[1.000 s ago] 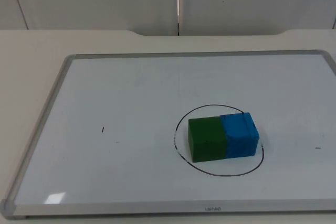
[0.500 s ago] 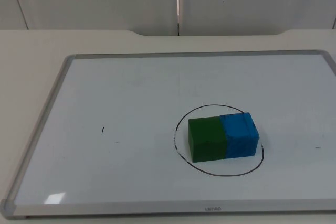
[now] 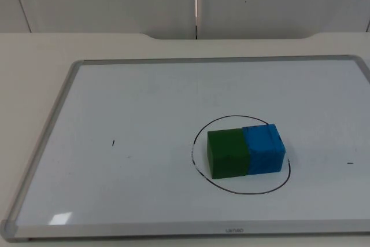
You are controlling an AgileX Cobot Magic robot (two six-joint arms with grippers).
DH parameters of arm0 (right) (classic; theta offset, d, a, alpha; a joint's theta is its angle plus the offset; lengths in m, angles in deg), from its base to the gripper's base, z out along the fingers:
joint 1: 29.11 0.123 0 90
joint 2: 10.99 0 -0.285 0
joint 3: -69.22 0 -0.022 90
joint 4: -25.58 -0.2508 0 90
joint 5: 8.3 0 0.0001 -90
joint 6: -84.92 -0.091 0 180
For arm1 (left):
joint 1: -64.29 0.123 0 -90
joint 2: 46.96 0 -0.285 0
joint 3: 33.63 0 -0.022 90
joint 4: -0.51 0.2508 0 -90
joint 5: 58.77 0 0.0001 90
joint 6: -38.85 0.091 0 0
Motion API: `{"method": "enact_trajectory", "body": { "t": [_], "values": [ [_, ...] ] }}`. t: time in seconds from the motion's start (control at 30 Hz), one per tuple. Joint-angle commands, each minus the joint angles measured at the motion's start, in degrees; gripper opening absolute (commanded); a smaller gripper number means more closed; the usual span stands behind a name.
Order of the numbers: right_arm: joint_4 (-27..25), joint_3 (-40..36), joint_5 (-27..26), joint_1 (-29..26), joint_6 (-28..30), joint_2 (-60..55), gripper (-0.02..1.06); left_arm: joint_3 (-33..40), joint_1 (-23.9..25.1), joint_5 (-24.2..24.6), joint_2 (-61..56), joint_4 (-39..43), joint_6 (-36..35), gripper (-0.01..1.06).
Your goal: Push the two cubes into the marked area.
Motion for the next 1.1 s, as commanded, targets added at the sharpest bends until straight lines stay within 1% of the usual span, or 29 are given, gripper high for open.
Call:
{"method": "enact_trajectory", "body": {
  "t": [0.0,0.87,1.0,1.07],
  "values": [
    [0.1,0.0,-0.1,-0.1,-0.1,0.2,1.05,0.3,-0.2,-0.3,-0.2,0.5,-0.8,1.05],
    [0.1,0.0,-0.1,-0.3,-0.1,0.2,1.05,0.3,-0.2,-0.3,-0.2,0.5,-0.8,1.05],
    [0.1,0.0,-0.1,-2.1,-0.1,0.2,1.05,0.3,-0.2,-0.3,-0.2,0.5,-0.8,1.05],
    [0.1,0.0,-0.1,-4.2,-0.1,0.2,1.05,0.3,-0.2,-0.3,-0.2,0.5,-0.8,1.05]
  ]
}}
